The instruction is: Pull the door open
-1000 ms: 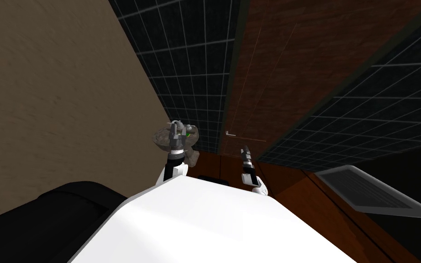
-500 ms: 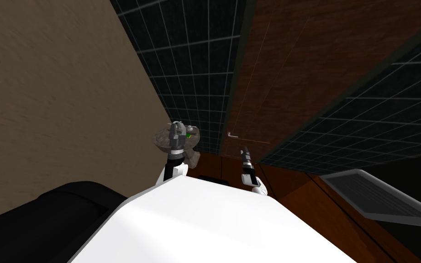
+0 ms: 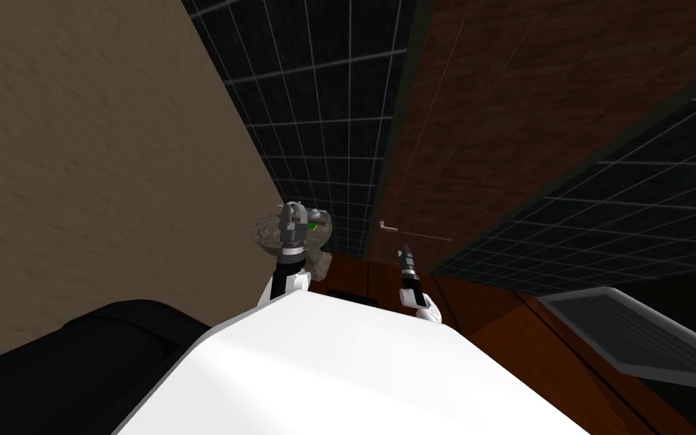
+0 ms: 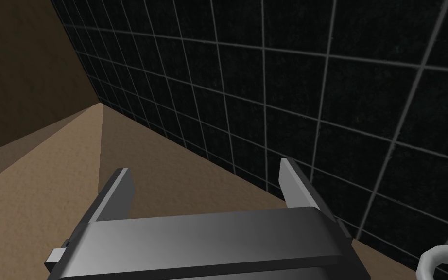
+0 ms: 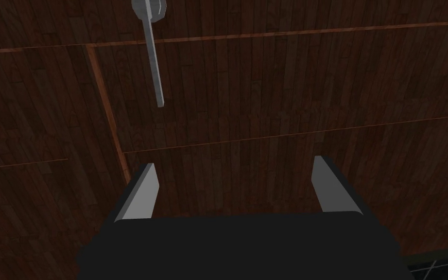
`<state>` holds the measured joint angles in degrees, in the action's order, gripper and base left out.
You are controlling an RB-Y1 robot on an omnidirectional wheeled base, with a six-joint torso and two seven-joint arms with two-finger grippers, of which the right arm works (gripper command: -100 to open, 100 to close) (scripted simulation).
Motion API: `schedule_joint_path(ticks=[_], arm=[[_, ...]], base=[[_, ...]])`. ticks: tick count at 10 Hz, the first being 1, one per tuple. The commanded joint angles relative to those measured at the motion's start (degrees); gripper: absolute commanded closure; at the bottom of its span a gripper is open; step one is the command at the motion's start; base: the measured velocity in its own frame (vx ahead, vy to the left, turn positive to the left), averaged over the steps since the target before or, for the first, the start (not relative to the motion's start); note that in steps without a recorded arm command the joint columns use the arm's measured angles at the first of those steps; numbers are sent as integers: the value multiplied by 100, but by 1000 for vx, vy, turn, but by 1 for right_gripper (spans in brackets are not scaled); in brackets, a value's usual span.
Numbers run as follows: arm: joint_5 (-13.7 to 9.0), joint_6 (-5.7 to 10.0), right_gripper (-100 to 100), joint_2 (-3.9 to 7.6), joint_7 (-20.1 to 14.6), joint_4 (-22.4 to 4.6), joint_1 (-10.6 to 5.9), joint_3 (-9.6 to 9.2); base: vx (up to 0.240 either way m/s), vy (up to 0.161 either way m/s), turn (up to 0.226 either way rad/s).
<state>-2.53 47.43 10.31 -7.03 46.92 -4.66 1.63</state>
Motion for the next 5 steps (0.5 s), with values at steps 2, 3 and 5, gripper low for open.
schedule_joint_path(ticks=[2,3,5], arm=[[-35,40,-100,19,-21,-392,-138,27],[-42,50,-100,22,-25,-479,-169,33],[-70,89,-100,36,-42,-808,-287,55]], base=[[81,53,32],[101,56,16],[107,74,25]])
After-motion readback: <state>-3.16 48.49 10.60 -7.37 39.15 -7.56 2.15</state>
